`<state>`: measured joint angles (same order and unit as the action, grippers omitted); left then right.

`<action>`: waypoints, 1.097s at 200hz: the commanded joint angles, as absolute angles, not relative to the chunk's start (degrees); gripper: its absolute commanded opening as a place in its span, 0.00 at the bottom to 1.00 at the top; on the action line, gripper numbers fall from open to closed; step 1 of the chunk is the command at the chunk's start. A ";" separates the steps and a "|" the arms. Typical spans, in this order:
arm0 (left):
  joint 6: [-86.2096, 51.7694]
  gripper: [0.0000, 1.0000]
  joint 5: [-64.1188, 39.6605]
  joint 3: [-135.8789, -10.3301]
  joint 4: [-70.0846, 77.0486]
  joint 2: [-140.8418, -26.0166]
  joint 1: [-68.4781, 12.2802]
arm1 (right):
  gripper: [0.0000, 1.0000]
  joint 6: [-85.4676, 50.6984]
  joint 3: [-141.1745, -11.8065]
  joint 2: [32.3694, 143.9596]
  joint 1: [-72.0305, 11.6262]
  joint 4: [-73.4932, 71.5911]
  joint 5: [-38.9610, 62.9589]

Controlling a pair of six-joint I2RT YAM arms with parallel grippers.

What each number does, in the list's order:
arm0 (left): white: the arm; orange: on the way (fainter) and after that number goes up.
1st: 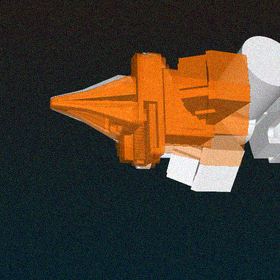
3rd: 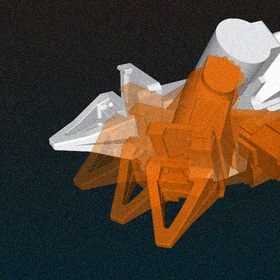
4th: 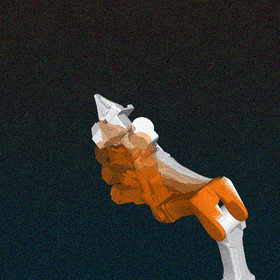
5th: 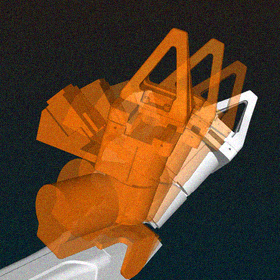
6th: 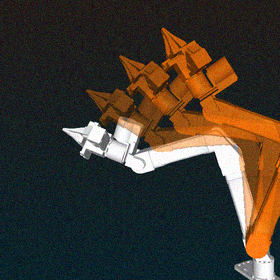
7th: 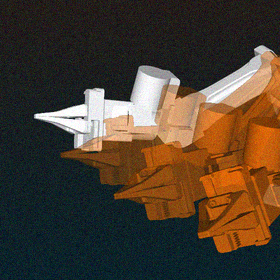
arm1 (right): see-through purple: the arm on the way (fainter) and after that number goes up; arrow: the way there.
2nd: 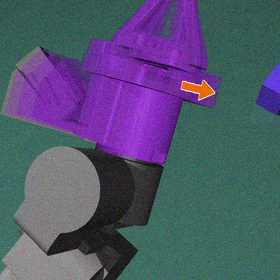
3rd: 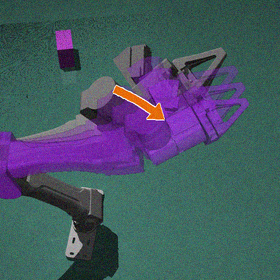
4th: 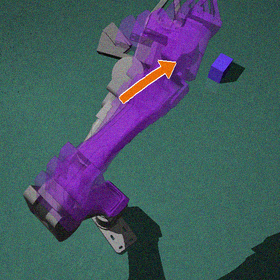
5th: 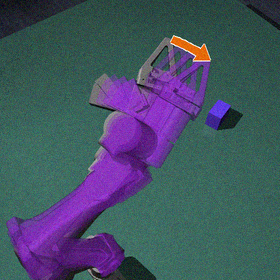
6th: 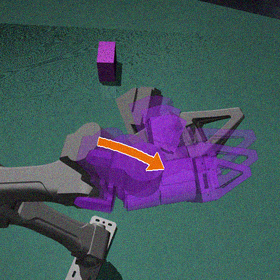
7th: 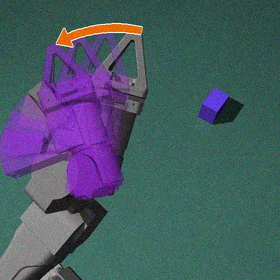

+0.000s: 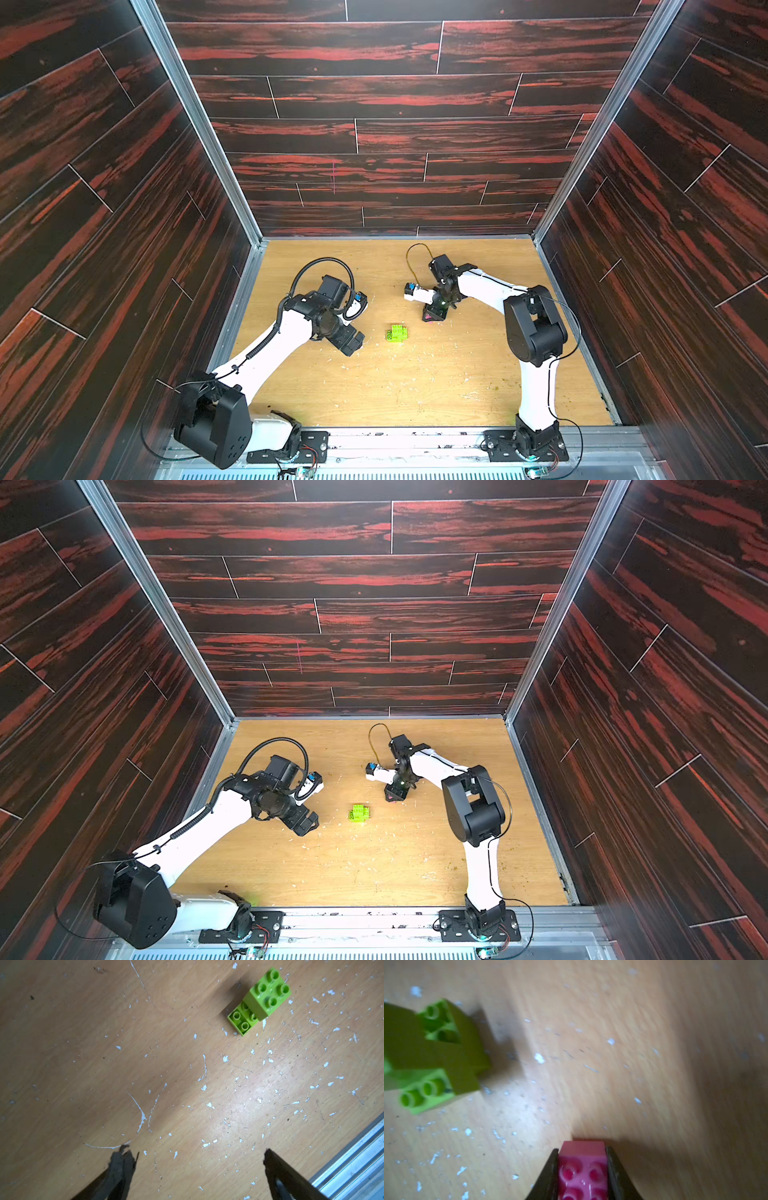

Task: Assemble the letter s with lego
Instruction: Place the lego brick at the center of the board.

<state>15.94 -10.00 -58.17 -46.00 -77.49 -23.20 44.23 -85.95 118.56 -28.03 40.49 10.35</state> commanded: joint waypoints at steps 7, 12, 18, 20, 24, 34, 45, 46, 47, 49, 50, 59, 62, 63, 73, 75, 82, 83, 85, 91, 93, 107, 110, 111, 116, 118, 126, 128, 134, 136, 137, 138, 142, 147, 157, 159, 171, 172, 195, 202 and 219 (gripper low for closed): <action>15.47 0.99 -9.42 -57.24 -46.60 -74.73 -22.85 | 0.22 50.31 -85.62 118.36 -29.99 38.68 13.56; 15.44 0.99 -9.34 -57.21 -46.70 -74.62 -22.85 | 0.22 50.48 -85.84 118.54 -30.18 38.28 13.59; 15.41 0.99 -9.35 -57.03 -46.64 -74.47 -22.80 | 0.22 50.74 -86.01 118.67 -30.36 37.88 13.92; 15.45 0.99 -9.35 -56.97 -46.66 -74.45 -22.84 | 0.23 50.85 -86.08 118.72 -30.40 37.75 13.96; 15.36 0.99 -9.32 -57.02 -46.63 -74.39 -22.85 | 0.24 51.00 -86.13 118.73 -30.48 37.48 14.14; 15.27 0.99 -9.26 -56.87 -46.66 -74.33 -22.81 | 0.28 51.55 -86.13 118.65 -30.50 37.09 14.50; 15.22 0.99 -9.19 -56.97 -46.82 -74.42 -22.84 | 0.34 52.53 -86.25 118.87 -30.50 37.47 14.25; 15.21 0.99 -9.16 -57.00 -46.79 -74.43 -22.84 | 0.35 52.59 -86.24 118.89 -30.50 37.54 14.24; 15.16 0.99 -9.20 -57.02 -46.73 -74.44 -22.85 | 0.36 52.66 -86.23 118.90 -30.50 37.58 14.15; 15.15 0.99 -9.18 -56.99 -46.71 -74.42 -22.85 | 0.38 52.83 -86.22 118.96 -30.50 37.67 14.04; 15.18 0.99 -9.20 -57.02 -46.73 -74.43 -22.85 | 0.39 52.91 -86.27 118.98 -30.50 37.73 14.01; 15.11 0.99 -9.35 -56.97 -46.59 -74.43 -22.85 | 0.43 53.47 -86.18 119.09 -30.48 38.05 13.52; 15.09 0.99 -9.35 -57.00 -46.51 -74.51 -22.83 | 0.44 53.57 -86.06 119.17 -30.54 38.06 13.41; 15.11 0.99 -9.42 -57.02 -46.50 -74.52 -22.80 | 0.45 53.64 -86.05 119.17 -30.52 38.10 13.39; 15.08 0.99 -9.66 -57.16 -46.43 -74.74 -22.85 | 0.48 53.70 -86.28 119.27 -30.41 38.48 13.27; 15.06 0.99 -9.71 -57.18 -46.44 -74.78 -22.85 | 0.48 53.70 -86.37 119.27 -30.41 38.62 13.29; 15.08 0.99 -9.75 -57.39 -46.56 -74.95 -22.82 | 0.50 53.45 -86.78 119.20 -30.41 38.96 13.52; 15.05 0.99 -9.75 -57.43 -46.61 -74.96 -22.84 | 0.50 53.45 -86.81 119.15 -30.41 38.95 13.53; 15.10 0.99 -9.73 -57.40 -46.61 -75.01 -22.85 | 0.50 53.37 -86.87 119.11 -30.41 38.94 13.60; 15.19 0.99 -9.83 -57.58 -46.58 -75.11 -22.85 | 0.52 53.28 -86.92 118.81 -30.41 38.94 13.71; 15.16 0.99 -9.84 -57.59 -46.60 -75.14 -22.85 | 0.52 53.20 -86.92 118.71 -30.41 38.94 13.71; 15.21 0.99 -9.99 -58.11 -46.80 -75.32 -22.85 | 0.56 52.78 -86.73 117.10 -30.41 39.20 13.35; 15.34 0.99 -9.96 -58.29 -46.91 -75.30 -22.85 | 0.57 52.67 -86.56 116.61 -30.29 39.20 13.51; 15.32 0.99 -9.99 -58.28 -46.92 -75.36 -22.85 | 0.57 52.62 -86.48 116.36 -30.26 39.11 13.52; 15.46 0.99 -10.01 -58.49 -47.15 -75.40 -22.85 | 0.57 52.33 -86.04 115.14 -29.96 38.66 13.97; 15.47 0.99 -10.02 -58.57 -47.23 -75.36 -22.81 | 0.58 52.11 -85.83 114.68 -29.81 38.45 14.19; 15.55 0.99 -10.09 -58.59 -47.27 -75.32 -22.85 | 0.59 51.58 -84.70 112.43 -29.07 37.76 15.08; 15.58 0.99 -10.04 -58.61 -47.28 -75.28 -22.83 | 0.60 51.50 -84.39 111.89 -28.84 37.52 15.26; 15.68 0.99 -10.12 -58.52 -47.35 -75.23 -22.83 | 0.61 51.28 -83.68 110.07 -28.06 37.19 15.39; 15.70 0.99 -10.15 -58.53 -47.37 -75.19 -22.80 | 0.62 51.32 -83.48 109.56 -27.87 37.18 15.45; 15.72 0.99 -10.22 -58.49 -47.41 -75.21 -22.83 | 0.62 51.32 -83.35 109.19 -27.73 37.18 15.46; 15.77 0.99 -10.25 -58.51 -47.39 -75.22 -22.84 | 0.62 51.33 -83.25 108.91 -27.58 37.18 15.51; 15.86 0.99 -10.44 -58.53 -47.44 -75.27 -22.85 | 0.63 51.26 -82.87 107.79 -27.16 37.18 15.61; 15.90 0.99 -10.59 -58.41 -47.48 -75.32 -22.85 | 0.63 51.13 -82.49 106.49 -26.21 37.24 16.06; 16.05 0.99 -11.03 -58.29 -47.49 -75.41 -22.85 | 0.64 50.57 -81.88 104.29 -24.28 37.81 16.98; 16.08 0.99 -11.08 -58.28 -47.47 -75.48 -22.85 | 0.64 50.50 -81.86 103.94 -23.78 38.04 17.10; 16.09 0.99 -11.71 -58.34 -47.29 -75.88 -22.84 | 0.64 49.67 -81.32 102.28 -21.14 38.99 16.28; 16.13 0.99 -11.74 -58.30 -47.29 -75.95 -22.85 | 0.64 49.58 -81.22 102.20 -20.90 39.10 16.14; 16.38 0.99 -12.97 -58.86 -47.11 -77.05 -22.83 | 0.64 45.60 -80.83 101.41 -14.18 39.15 13.63; 16.35 0.99 -13.46 -58.97 -46.95 -77.34 -22.84 | 0.64 44.30 -80.16 101.27 -11.97 37.91 13.48; 15.83 0.99 -14.33 -59.34 -46.25 -77.98 -22.80 | 0.64 44.20 -78.82 101.27 -7.61 35.65 11.16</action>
<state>15.53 -12.03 -57.60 -45.78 -76.95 -23.16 47.11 -81.45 101.14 -12.05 36.07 13.56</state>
